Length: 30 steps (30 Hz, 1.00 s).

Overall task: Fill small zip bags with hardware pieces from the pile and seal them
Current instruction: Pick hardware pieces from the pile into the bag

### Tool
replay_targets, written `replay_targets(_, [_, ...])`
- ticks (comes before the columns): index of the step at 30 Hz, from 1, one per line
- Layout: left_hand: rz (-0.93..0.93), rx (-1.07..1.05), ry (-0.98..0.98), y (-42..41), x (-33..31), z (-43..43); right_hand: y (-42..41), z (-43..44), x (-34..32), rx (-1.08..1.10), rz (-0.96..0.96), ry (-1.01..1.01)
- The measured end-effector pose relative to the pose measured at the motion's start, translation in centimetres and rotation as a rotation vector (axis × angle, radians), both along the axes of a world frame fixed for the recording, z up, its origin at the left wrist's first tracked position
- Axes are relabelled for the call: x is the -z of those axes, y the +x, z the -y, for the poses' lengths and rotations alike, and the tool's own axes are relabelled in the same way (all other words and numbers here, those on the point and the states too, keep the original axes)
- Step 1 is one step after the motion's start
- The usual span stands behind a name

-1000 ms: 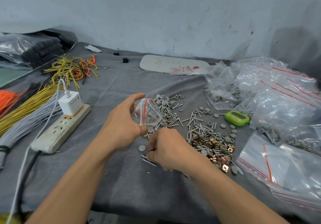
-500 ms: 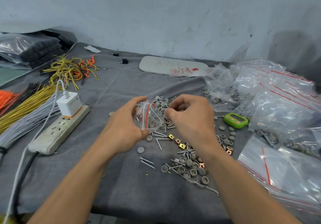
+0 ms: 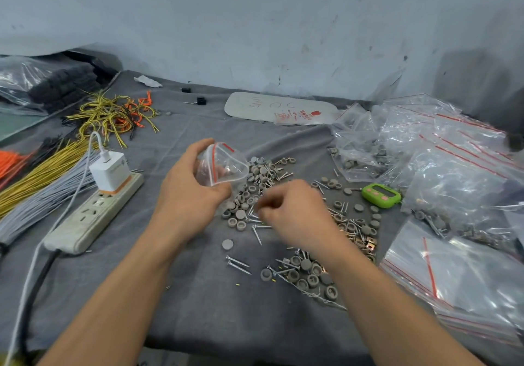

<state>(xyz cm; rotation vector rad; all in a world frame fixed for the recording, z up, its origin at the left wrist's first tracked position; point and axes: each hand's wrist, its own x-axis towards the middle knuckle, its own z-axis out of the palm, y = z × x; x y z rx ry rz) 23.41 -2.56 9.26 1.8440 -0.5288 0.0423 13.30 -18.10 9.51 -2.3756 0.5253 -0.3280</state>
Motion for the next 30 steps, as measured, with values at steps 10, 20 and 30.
replay_targets(10, [-0.019,0.007,0.028,-0.5,-0.4,-0.3,1.2,-3.9,2.9,-0.333,-0.146,-0.209])
replay_targets(20, [0.025,0.075,0.143,-0.9,-0.3,-0.1,-0.4,1.4,-2.4,0.104,0.404,0.138])
replay_targets(30, [0.111,0.082,0.221,-1.7,0.3,0.9,-0.1,1.7,-2.3,0.079,0.333,0.051])
